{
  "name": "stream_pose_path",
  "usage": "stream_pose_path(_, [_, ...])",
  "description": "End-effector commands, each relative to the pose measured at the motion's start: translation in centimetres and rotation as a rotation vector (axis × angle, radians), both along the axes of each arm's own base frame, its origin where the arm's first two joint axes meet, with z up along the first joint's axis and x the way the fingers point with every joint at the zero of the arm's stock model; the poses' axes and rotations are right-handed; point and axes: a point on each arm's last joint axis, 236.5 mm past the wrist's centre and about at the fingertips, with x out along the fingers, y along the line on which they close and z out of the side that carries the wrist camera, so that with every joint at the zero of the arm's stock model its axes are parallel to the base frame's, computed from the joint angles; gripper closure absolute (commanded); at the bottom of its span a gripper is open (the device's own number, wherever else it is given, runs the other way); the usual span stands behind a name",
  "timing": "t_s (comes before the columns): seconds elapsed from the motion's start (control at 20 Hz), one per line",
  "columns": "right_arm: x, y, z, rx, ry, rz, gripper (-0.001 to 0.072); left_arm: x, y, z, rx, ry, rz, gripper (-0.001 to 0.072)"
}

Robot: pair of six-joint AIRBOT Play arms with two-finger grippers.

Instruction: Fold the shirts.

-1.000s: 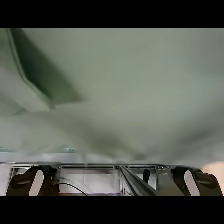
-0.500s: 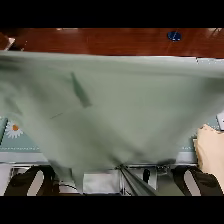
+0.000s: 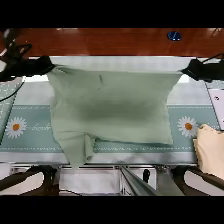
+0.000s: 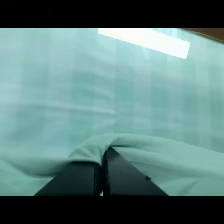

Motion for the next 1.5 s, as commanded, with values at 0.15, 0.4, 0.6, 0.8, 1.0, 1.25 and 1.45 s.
stream_pose_path(0.15, [9.6, 0.1, -9.2, 0.208, 0.087, -0.062, 0.0685, 5.9, -2.3, -9.9, -0.094, 0.125, 0.038, 0.0682])
stream_pose_path(0.4, [8.9, 0.9, -10.0, 0.223, 0.147, -0.001, 0.0685, 4.0, -2.7, -10.6, -0.151, 0.238, -0.023, 0.0682])
stream_pose_path(0.6, [4.4, -0.8, -9.4, 0.205, 0.251, 0.102, 0.0685, 0.9, -0.8, -9.3, -0.121, 0.324, -0.202, 0.0682])
stream_pose_path(0.8, [-1.0, -2.0, -12.8, 0.111, 0.463, 0.178, 0.0684, -3.6, 1.0, -12.6, -0.087, 0.510, -0.264, 0.0682])
stream_pose_path(1.0, [-3.7, 0.2, -16.4, 0.113, 0.552, 0.211, 0.0684, -6.7, 0.2, -15.2, -0.107, 0.609, -0.296, 0.0682])
stream_pose_path(1.25, [-3.7, 1.4, -15.1, 0.169, 0.575, 0.174, 0.0298, -8.5, -0.5, -14.6, -0.143, 0.685, -0.306, 0.0202])
stream_pose_path(1.45, [-5.1, -3.5, -9.3, 0.051, 0.492, 0.082, 0.0298, -9.7, 1.8, -11.1, -0.089, 0.615, -0.262, 0.0202])
